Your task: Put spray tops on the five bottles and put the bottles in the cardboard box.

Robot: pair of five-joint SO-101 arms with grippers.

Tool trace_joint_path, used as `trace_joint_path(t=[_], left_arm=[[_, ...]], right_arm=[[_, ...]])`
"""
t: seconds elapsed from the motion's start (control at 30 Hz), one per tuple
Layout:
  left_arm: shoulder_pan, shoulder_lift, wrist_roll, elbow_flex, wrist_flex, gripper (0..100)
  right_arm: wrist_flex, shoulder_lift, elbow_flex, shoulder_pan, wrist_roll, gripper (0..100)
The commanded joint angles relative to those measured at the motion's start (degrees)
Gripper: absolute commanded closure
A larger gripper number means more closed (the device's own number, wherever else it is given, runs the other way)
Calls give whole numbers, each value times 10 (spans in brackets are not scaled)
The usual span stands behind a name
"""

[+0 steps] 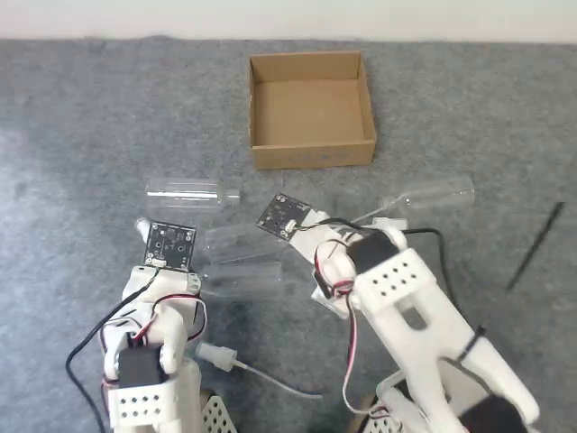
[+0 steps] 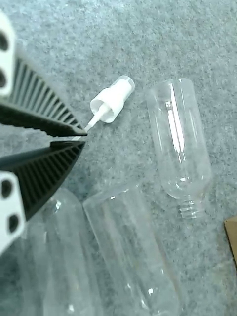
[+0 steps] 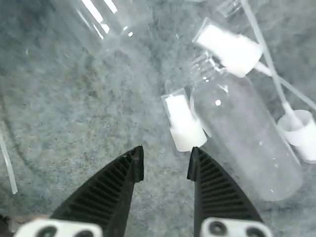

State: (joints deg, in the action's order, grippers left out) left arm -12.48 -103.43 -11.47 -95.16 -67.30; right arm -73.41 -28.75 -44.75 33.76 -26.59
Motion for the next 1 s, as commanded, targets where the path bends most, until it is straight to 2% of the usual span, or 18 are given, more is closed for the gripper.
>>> trace_joint_path(t=[0.0,0.2,0.47,0.7,0.97], left_arm=[[-2,-9,-5,29,2,983],[-2,-9,-5,29,2,983],[-2,-10,-5,20,11,983],[-2,-10,-5,20,11,983],[-2,-10,-5,20,10,983]], right_arm=[[26,28,35,3,-6,857],[48,55,36,-4,-8,857],[54,58,39,-41,-58,855],[74,62,39,-41,-60,855],[102,159,55,-36,-60,855]])
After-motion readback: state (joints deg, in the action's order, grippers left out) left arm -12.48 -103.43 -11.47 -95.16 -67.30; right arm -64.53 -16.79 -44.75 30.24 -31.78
